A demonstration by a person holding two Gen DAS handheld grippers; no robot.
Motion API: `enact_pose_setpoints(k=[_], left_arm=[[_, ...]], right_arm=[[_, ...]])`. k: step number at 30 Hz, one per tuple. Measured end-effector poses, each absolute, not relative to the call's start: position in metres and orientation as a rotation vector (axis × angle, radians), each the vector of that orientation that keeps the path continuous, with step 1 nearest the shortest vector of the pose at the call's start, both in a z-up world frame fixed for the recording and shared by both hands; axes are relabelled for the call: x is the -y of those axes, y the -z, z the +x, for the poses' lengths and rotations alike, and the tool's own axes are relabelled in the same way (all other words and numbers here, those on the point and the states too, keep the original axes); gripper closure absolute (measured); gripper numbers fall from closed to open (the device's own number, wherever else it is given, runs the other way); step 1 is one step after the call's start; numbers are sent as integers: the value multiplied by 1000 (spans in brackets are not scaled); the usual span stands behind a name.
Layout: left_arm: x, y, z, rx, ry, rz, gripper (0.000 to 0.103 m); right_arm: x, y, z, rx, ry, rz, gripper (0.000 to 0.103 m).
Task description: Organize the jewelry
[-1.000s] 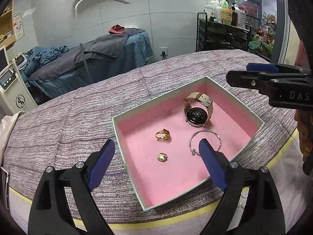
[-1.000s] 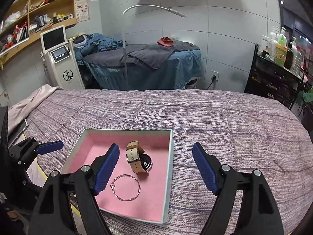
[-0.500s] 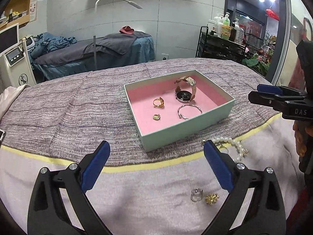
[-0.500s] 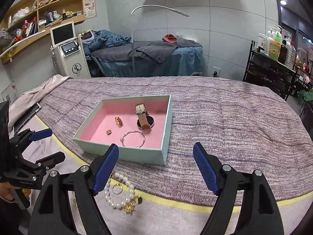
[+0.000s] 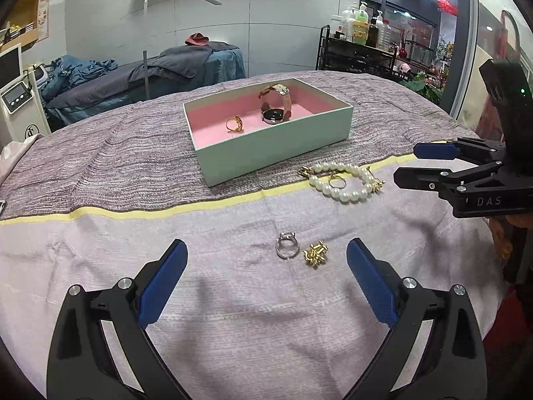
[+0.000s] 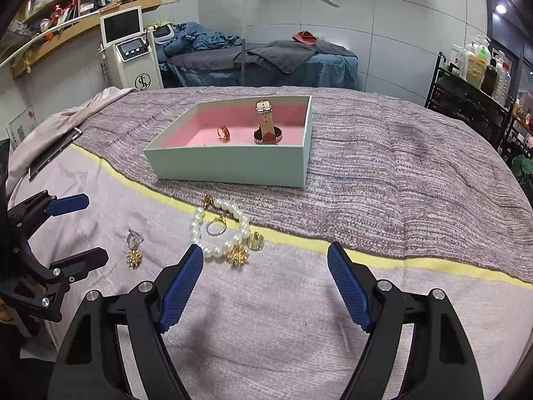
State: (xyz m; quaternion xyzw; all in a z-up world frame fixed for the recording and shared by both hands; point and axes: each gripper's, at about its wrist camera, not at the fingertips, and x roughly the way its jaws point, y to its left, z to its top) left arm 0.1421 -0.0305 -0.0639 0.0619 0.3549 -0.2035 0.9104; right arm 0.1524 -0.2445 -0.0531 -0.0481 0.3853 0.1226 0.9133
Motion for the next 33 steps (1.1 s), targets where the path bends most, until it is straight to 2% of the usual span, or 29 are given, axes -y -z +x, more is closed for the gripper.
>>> enact_pose_setpoints(k=[2,5,9,14,20,27,33], left_arm=[[35,67,138,-742,439,129,11],[41,72,134,-767,459,136,21],[49,78,131,-795,482,128,29],[57,86,132,-836,498,120,48],[60,86,138,-847,508,96,57],[65,87,151,-851,512,71,61],[70,86,153,-847,511,74,70]], right_arm=[[243,57,150,-807,-252,-107,34],[241,62,148,-825,-264,-111,42],[234,66,146,-841,-275,-143,48],[228,73,151,-870,-290,-181,59],[221,74,160,-881,-300,-209,65],[216,75,174,-890,-320,-216,73],[215,76,179,-894,-331,-214,81]])
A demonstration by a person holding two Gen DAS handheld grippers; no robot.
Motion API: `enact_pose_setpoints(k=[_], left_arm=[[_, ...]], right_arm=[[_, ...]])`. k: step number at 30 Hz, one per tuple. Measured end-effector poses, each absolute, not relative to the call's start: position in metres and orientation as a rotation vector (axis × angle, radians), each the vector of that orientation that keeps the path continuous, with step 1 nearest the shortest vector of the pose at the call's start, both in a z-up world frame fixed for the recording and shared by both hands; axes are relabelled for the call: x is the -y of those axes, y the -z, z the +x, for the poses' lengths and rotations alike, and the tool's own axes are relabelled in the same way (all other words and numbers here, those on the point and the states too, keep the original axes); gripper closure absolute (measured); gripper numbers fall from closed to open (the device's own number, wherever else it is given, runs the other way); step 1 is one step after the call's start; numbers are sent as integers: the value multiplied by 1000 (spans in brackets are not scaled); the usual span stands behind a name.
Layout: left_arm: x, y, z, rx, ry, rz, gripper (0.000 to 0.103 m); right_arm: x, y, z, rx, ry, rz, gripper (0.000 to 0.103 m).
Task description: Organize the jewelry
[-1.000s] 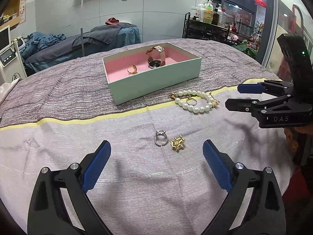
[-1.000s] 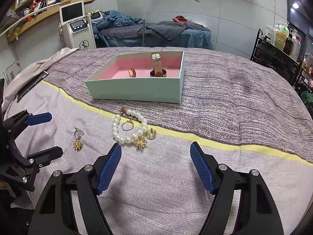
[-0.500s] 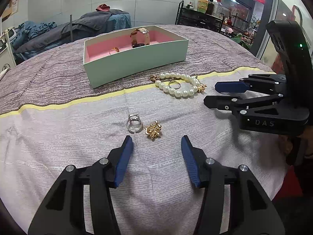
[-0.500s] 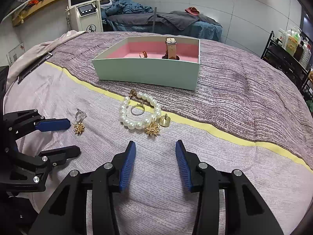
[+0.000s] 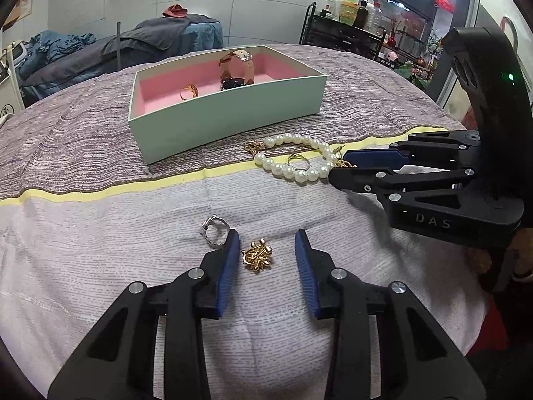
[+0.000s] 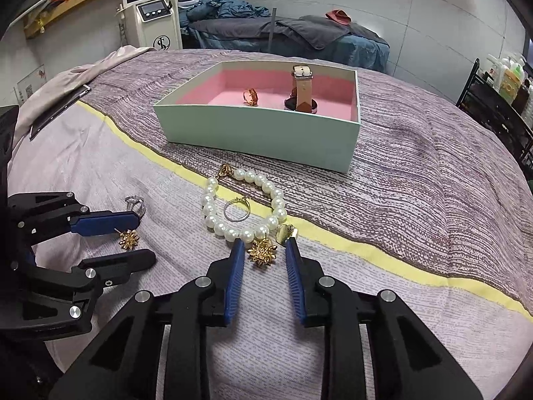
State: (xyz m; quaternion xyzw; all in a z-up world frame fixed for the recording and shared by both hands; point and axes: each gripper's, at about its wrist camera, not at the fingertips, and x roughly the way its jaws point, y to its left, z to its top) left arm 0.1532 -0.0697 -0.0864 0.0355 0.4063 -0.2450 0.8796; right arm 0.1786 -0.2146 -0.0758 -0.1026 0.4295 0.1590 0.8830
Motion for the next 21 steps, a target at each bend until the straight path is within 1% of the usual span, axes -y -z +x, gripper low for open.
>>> enact_pose_setpoints(k=[4,10,21], left_arm=[[67,86,151,-847,510,59,78],[64,87,148,-844,510,47,84],[57,83,138,-835,524,42,84]], right_arm=[[215,76,180,-896,-340,-208,85],[216,76,178,-892,-339,-202,86],[222,67,163,-874,-337,-149,86]])
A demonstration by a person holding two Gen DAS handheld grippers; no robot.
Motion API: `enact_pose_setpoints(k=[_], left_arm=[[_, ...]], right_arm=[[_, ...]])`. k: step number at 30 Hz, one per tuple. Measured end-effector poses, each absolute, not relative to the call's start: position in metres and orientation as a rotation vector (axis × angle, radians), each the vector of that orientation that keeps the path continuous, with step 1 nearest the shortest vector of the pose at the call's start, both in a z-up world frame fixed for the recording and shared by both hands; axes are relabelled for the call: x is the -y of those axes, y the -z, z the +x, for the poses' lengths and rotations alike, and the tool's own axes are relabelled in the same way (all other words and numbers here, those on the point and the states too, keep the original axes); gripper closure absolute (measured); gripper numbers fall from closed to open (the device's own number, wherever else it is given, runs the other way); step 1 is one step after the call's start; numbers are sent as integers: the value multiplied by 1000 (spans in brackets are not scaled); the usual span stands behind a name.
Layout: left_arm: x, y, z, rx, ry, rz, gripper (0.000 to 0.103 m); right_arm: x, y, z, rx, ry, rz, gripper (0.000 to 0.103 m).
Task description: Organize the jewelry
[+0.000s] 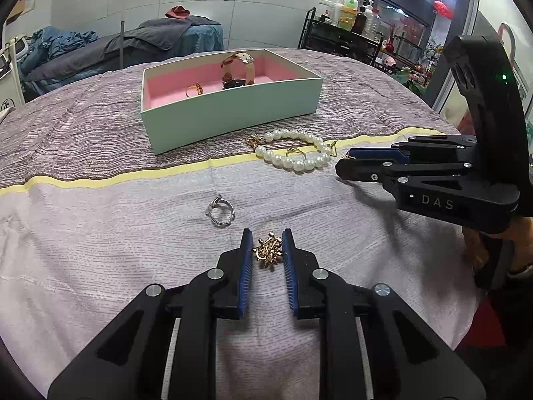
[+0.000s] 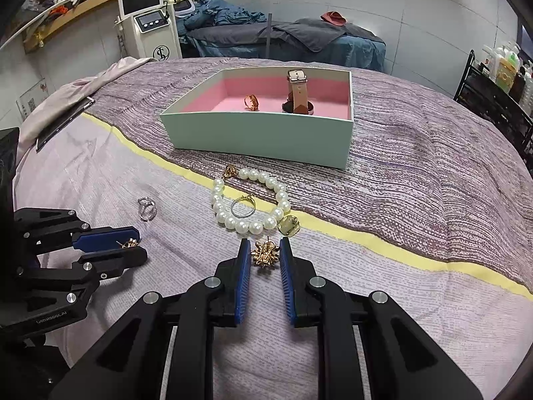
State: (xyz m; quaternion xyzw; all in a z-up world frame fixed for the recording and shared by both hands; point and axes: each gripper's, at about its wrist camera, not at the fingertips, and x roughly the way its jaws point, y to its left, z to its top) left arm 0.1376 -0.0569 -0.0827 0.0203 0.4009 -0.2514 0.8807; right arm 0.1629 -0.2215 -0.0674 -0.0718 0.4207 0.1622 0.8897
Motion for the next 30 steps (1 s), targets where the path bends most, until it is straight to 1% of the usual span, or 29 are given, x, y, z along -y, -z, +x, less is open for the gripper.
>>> enact_pose_setpoints(k=[16,24,30], left_arm=[[50,49,131,-757,550,55,84],[48,36,147,-727,547,71,84],[49,22,173,-703,543,106,84]], right_arm=[[220,34,151,-792,-382,-99,86],[214,20,161,-765,-399,-103,86],[206,7,182,-750,-420,-108,86]])
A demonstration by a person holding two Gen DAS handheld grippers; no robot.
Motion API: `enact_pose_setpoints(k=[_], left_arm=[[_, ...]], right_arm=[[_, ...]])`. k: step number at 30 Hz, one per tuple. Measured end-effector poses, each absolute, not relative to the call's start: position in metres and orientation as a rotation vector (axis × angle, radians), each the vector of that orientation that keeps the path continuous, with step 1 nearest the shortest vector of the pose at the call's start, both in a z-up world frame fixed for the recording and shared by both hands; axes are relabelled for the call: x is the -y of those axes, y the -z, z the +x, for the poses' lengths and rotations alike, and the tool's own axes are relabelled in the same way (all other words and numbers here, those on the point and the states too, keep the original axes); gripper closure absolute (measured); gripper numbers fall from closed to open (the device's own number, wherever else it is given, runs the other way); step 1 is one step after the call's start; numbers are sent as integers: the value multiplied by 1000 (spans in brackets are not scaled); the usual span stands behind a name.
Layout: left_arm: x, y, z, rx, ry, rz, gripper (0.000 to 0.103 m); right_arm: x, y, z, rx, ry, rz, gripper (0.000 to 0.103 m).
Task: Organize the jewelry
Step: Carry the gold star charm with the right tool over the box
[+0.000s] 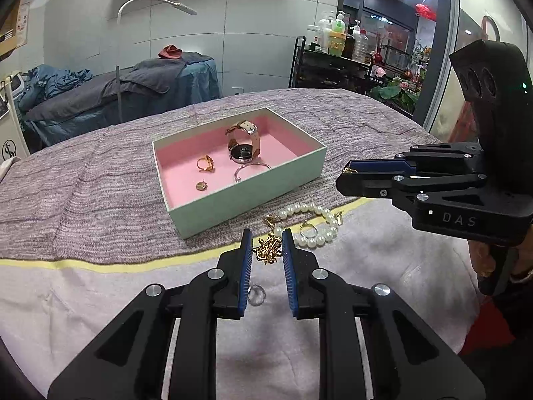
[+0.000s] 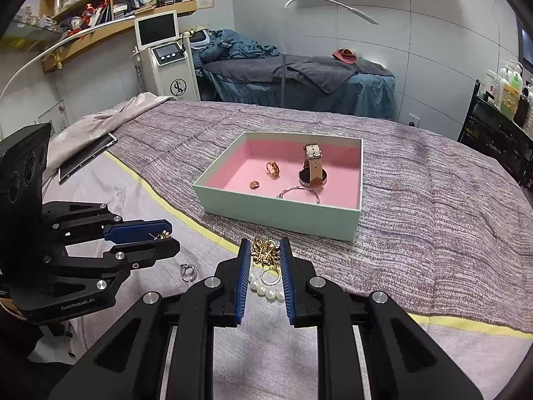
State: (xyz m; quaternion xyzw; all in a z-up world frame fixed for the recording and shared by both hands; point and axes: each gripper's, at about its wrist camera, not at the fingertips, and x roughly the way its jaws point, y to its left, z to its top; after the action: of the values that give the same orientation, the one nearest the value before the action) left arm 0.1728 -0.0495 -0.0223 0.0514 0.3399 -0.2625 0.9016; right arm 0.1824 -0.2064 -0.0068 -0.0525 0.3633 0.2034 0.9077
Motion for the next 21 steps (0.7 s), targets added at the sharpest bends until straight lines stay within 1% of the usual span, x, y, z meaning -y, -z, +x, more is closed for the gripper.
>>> enact_pose_setpoints(k=[3,10,16,21], left_arm=[[49,17,195,-709,549,105,84],[57,15,265,-805,570,129,84],[70,29,313,-916,573,146,84],[80,41,334,-970,566,180,84]], right_arm=[[203,4,200,-758,-424,-114,86],[196,3,254,-821,-429,-147,86],[189,22,295,-915,-422,-161,86],[183,37,315,-977,-403,-198,86]])
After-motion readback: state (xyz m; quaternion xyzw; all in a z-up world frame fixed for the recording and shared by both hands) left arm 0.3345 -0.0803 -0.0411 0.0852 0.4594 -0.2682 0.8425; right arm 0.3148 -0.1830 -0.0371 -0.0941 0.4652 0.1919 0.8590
